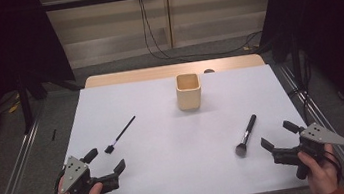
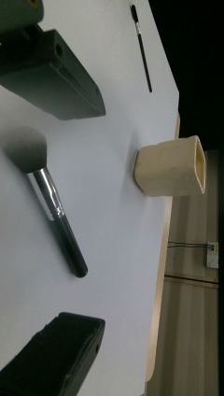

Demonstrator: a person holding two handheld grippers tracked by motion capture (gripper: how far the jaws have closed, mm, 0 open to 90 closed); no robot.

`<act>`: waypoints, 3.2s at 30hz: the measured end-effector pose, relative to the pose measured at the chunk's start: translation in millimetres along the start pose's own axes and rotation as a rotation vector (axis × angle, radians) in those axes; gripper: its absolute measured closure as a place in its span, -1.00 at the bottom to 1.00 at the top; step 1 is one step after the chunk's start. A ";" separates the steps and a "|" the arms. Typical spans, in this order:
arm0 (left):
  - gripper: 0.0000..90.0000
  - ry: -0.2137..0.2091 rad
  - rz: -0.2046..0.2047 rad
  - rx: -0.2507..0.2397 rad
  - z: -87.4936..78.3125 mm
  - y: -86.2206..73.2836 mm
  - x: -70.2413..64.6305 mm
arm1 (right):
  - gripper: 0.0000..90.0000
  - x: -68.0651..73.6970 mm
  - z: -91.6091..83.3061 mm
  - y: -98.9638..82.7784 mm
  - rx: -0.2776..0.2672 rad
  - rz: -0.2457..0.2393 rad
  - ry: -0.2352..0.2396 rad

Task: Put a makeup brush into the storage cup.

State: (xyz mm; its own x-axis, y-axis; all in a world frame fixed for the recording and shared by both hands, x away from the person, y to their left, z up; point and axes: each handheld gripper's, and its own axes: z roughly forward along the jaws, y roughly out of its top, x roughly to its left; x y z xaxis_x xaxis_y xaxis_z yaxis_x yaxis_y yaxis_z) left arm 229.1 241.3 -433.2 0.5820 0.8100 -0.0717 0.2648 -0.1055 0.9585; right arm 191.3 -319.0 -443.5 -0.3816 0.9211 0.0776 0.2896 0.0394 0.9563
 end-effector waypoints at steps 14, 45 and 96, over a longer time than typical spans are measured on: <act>-0.94 0.028 0.003 0.025 0.5 -1.1 0.9 | -0.99 0.4 3.3 0.3 0.011 -0.010 0.009; -0.93 0.027 0.052 0.017 37.5 24.7 23.8 | -0.99 4.7 6.8 1.4 0.028 -0.024 0.032; -0.90 0.017 0.131 0.372 122.5 54.2 63.2 | -0.99 6.0 9.3 -0.3 0.046 -0.035 0.047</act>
State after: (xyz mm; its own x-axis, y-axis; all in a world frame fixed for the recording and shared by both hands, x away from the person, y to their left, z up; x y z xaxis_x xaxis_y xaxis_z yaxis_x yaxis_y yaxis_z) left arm 374.4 216.1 -419.6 0.6176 0.7848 0.0520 0.4512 -0.4077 0.7938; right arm 197.1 -309.9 -446.0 -0.4331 0.8995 0.0585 0.3150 0.0903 0.9448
